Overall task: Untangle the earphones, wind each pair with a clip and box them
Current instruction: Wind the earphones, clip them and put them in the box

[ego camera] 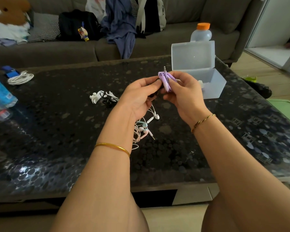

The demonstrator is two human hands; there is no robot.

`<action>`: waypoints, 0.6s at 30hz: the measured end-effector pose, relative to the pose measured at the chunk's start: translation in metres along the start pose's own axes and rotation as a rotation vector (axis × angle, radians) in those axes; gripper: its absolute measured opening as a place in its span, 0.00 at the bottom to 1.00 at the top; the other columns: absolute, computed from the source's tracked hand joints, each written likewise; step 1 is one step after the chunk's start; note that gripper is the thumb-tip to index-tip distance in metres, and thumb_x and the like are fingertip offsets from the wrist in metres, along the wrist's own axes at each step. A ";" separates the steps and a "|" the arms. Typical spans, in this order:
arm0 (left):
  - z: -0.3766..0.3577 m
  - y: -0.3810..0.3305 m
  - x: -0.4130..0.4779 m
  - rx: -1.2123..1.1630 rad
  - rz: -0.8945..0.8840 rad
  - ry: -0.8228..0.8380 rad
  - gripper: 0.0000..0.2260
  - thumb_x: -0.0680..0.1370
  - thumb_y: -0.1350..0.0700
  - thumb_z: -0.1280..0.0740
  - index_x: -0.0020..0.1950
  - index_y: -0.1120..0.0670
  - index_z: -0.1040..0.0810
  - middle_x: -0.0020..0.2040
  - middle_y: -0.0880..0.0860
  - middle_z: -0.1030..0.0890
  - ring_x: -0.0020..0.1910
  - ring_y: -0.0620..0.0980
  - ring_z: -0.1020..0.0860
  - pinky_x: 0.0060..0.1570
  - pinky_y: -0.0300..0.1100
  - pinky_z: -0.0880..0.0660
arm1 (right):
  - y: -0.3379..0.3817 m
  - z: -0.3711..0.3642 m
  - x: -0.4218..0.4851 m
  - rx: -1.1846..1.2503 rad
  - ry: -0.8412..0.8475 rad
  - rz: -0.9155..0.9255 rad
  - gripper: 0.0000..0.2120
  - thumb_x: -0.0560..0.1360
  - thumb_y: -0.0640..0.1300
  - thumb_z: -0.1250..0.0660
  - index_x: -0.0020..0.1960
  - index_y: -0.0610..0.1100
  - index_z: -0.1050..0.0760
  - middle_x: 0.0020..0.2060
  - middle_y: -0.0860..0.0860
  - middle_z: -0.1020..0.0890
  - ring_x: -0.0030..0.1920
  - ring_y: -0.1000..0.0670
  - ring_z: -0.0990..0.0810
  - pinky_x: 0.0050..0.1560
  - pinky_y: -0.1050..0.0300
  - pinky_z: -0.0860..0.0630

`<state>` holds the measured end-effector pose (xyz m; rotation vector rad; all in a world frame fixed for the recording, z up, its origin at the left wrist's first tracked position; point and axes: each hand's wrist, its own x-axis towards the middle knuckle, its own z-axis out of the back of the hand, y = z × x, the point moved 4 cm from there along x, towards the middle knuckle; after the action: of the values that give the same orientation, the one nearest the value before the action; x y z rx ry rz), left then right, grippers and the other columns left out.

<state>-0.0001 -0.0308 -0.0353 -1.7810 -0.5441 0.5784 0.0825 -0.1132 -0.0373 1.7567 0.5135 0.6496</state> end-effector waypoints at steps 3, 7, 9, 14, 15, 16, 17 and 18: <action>-0.003 0.001 0.002 -0.119 0.009 0.054 0.07 0.79 0.66 0.39 0.49 0.59 0.22 0.40 0.54 0.20 0.35 0.45 0.27 0.25 0.31 0.36 | -0.001 -0.002 0.000 0.037 0.021 -0.015 0.06 0.79 0.35 0.39 0.51 0.39 0.24 0.37 0.47 0.21 0.34 0.54 0.22 0.33 0.63 0.23; -0.005 0.000 0.003 -0.105 0.015 0.158 0.09 0.80 0.67 0.42 0.53 0.60 0.22 0.44 0.56 0.21 0.37 0.45 0.26 0.28 0.30 0.33 | -0.001 -0.002 -0.001 0.093 0.020 -0.032 0.08 0.79 0.34 0.40 0.52 0.38 0.22 0.34 0.48 0.21 0.30 0.55 0.25 0.33 0.63 0.26; -0.003 0.001 0.004 -0.071 0.024 0.179 0.12 0.80 0.67 0.43 0.59 0.61 0.24 0.46 0.56 0.22 0.38 0.44 0.25 0.30 0.29 0.32 | -0.001 -0.001 0.000 0.128 0.020 -0.045 0.11 0.78 0.32 0.42 0.49 0.39 0.21 0.34 0.48 0.21 0.30 0.54 0.27 0.35 0.61 0.29; 0.001 0.001 0.002 -0.031 0.042 0.173 0.16 0.80 0.68 0.44 0.67 0.62 0.29 0.47 0.55 0.22 0.36 0.43 0.23 0.31 0.30 0.32 | -0.001 -0.003 0.000 0.178 0.052 -0.109 0.13 0.78 0.30 0.43 0.47 0.39 0.22 0.33 0.47 0.22 0.26 0.55 0.29 0.30 0.64 0.31; 0.001 0.001 0.002 -0.034 0.040 0.163 0.16 0.80 0.68 0.43 0.67 0.63 0.29 0.47 0.56 0.22 0.35 0.43 0.22 0.31 0.30 0.31 | -0.001 -0.003 -0.001 0.195 0.064 -0.129 0.13 0.78 0.30 0.44 0.48 0.39 0.22 0.34 0.47 0.22 0.26 0.55 0.29 0.28 0.66 0.30; 0.002 0.000 0.002 -0.041 0.038 0.147 0.16 0.79 0.69 0.43 0.67 0.63 0.29 0.47 0.56 0.22 0.35 0.44 0.21 0.31 0.31 0.31 | -0.001 -0.004 -0.001 0.218 0.075 -0.150 0.13 0.78 0.29 0.44 0.49 0.38 0.22 0.35 0.47 0.22 0.26 0.56 0.29 0.28 0.66 0.30; 0.002 0.000 0.001 -0.054 0.038 0.128 0.16 0.79 0.69 0.42 0.67 0.64 0.29 0.48 0.57 0.22 0.35 0.45 0.21 0.30 0.31 0.30 | -0.002 -0.004 -0.001 0.247 0.085 -0.172 0.13 0.78 0.29 0.45 0.49 0.38 0.22 0.35 0.46 0.22 0.27 0.55 0.29 0.27 0.67 0.30; 0.002 -0.001 0.000 -0.065 0.036 0.111 0.15 0.79 0.69 0.42 0.65 0.63 0.29 0.47 0.58 0.22 0.35 0.46 0.21 0.30 0.31 0.30 | -0.003 -0.005 -0.001 0.276 0.092 -0.191 0.14 0.78 0.28 0.46 0.50 0.37 0.23 0.36 0.46 0.23 0.26 0.55 0.29 0.27 0.67 0.30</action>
<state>-0.0011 -0.0288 -0.0351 -1.8756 -0.4592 0.4883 0.0790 -0.1094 -0.0389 1.9104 0.8573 0.5458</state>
